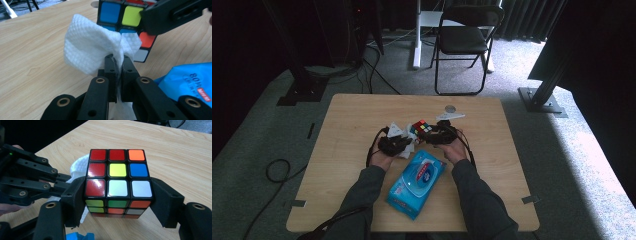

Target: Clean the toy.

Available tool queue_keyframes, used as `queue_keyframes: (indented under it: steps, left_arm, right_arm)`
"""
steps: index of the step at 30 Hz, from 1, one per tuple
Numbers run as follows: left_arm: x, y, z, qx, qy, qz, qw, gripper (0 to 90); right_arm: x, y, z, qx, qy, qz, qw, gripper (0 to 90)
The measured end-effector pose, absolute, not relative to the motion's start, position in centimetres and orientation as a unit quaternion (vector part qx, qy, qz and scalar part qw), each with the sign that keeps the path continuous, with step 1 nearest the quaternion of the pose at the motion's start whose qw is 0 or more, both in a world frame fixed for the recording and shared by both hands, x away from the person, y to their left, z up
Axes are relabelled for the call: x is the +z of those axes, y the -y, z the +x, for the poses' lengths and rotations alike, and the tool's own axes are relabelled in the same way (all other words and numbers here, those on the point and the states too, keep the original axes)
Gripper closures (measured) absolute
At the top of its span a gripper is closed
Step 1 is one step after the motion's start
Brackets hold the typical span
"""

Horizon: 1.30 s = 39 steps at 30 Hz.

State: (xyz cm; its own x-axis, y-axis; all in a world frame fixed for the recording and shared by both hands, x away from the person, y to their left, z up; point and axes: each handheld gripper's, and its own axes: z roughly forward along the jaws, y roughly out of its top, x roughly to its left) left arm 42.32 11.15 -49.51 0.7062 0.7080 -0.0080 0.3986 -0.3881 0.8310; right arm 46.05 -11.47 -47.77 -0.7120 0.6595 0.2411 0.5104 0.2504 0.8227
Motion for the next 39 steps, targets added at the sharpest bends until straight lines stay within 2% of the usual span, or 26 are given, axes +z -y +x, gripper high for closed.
queue_keyframes:
  steps: [16, 39]
  left_arm:
    - [-47.8, -11.0, 41.8, 0.192, -0.330, 0.802, 0.459, 86.2]
    - [-49.2, -10.0, 41.6, 0.183, -0.317, 0.822, 0.436, 85.9]
  right_arm:
    - [-48.2, 10.9, 46.0, 0.475, -0.797, 0.365, 0.074, 34.3]
    - [-47.6, 11.2, 46.1, 0.483, -0.786, 0.376, 0.088, 34.4]
